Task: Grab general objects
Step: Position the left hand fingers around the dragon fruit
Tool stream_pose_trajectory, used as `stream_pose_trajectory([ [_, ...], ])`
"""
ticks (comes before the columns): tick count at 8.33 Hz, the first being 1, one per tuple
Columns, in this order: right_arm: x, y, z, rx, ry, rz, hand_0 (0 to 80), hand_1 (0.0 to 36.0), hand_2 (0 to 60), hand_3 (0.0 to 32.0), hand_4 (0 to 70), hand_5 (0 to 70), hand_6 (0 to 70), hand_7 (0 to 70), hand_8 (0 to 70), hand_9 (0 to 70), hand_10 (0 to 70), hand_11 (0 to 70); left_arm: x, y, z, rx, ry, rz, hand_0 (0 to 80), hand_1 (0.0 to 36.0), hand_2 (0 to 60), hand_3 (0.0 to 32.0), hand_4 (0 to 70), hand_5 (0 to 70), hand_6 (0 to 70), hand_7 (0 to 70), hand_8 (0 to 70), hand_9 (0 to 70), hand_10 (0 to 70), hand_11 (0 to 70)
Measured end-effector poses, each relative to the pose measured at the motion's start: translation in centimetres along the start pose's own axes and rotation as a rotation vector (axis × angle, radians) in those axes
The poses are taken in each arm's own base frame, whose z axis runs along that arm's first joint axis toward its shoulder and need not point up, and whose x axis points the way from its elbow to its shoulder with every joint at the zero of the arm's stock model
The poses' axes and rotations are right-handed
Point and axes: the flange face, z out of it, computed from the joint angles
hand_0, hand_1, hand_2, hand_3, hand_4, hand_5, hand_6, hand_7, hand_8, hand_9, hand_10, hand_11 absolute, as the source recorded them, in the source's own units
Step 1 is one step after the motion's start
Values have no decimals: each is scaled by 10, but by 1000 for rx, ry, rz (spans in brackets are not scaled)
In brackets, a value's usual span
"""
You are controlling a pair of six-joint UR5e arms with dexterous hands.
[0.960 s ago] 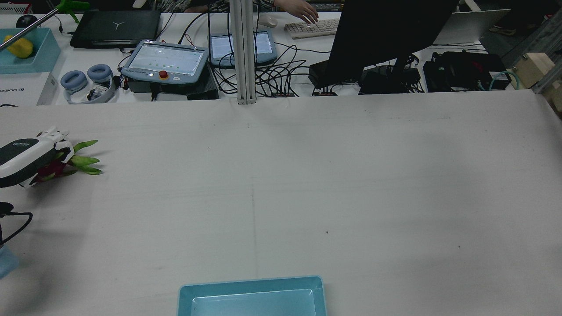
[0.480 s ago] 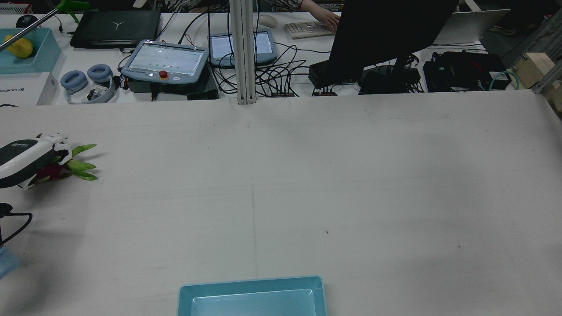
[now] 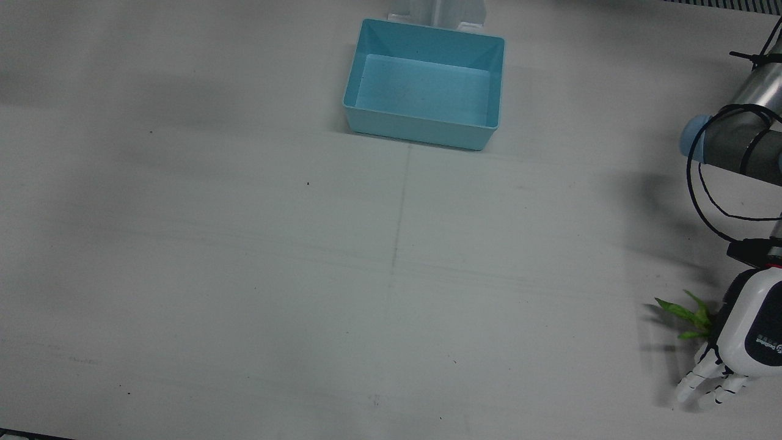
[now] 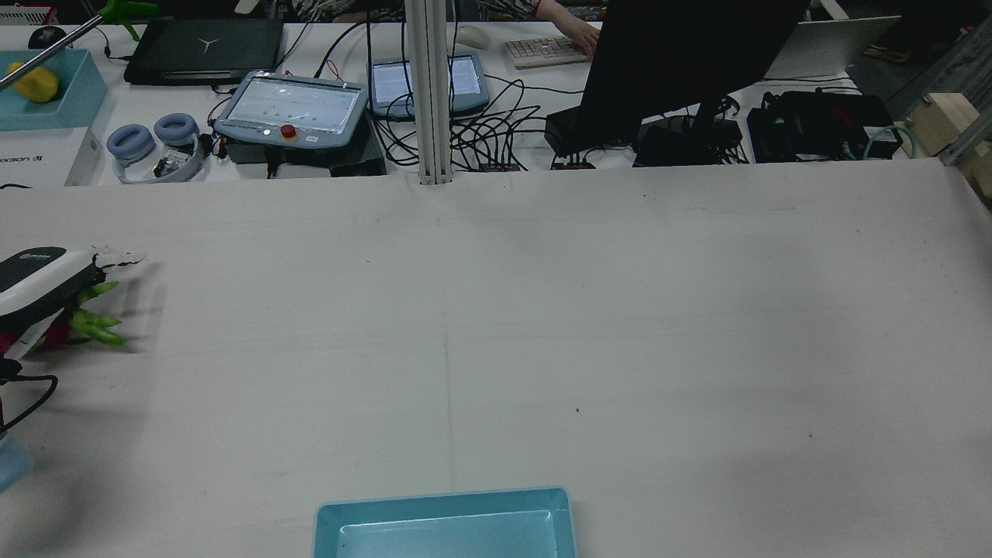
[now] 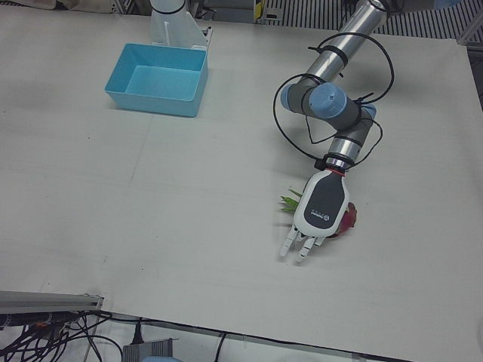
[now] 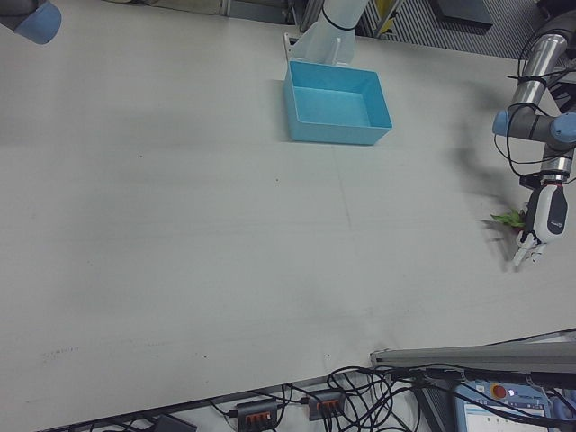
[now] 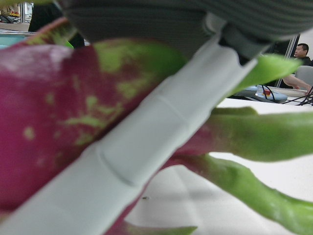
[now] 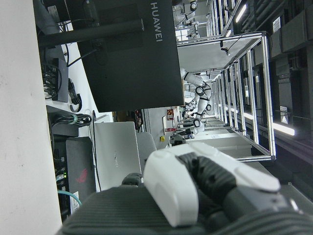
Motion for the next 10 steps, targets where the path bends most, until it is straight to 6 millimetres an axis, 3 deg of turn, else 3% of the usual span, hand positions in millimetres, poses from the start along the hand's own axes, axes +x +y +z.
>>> stream_pose_trajectory([
  [1, 0, 0, 0, 0, 0, 0, 0, 0, 0, 0, 0, 0, 0, 0, 0, 0, 0, 0, 0, -1, 0, 5, 0, 0, 800, 360, 600, 0, 348, 700, 700, 700, 604, 700, 700, 700],
  [2, 0, 0, 0, 0, 0, -1, 0, 0, 0, 0, 0, 0, 0, 0, 0, 0, 0, 0, 0, -1, 0, 9, 1, 0, 800, 360, 600, 0, 423, 700, 700, 700, 700, 700, 700, 700],
  [5, 0, 0, 0, -1, 0, 0, 0, 0, 0, 0, 0, 0, 0, 0, 0, 0, 0, 0, 3, -6, -1, 30, 11, -6, 800, 360, 600, 0, 558, 700, 700, 700, 700, 700, 700, 700],
  [7, 0, 0, 0, -1, 0, -1, 0, 0, 0, 0, 0, 0, 0, 0, 0, 0, 0, 0, 12, -10, -3, 46, 32, -12, 800, 360, 600, 0, 583, 700, 700, 700, 700, 700, 700, 700],
  [8, 0, 1, 0, -1, 0, -1, 0, 0, 0, 0, 0, 0, 0, 0, 0, 0, 0, 0, 18, -11, -4, 49, 45, -15, 800, 360, 600, 0, 563, 700, 700, 700, 700, 700, 700, 700],
  [9, 0, 1, 0, -1, 0, -1, 0, 0, 0, 0, 0, 0, 0, 0, 0, 0, 0, 0, 25, -13, -6, 52, 60, -18, 800, 360, 600, 0, 418, 700, 700, 700, 700, 700, 559, 700],
  [10, 0, 1, 0, -1, 0, -1, 0, 0, 0, 0, 0, 0, 0, 0, 0, 0, 0, 0, 30, -15, -8, 54, 62, -19, 800, 360, 600, 0, 278, 700, 609, 700, 273, 358, 166, 285],
])
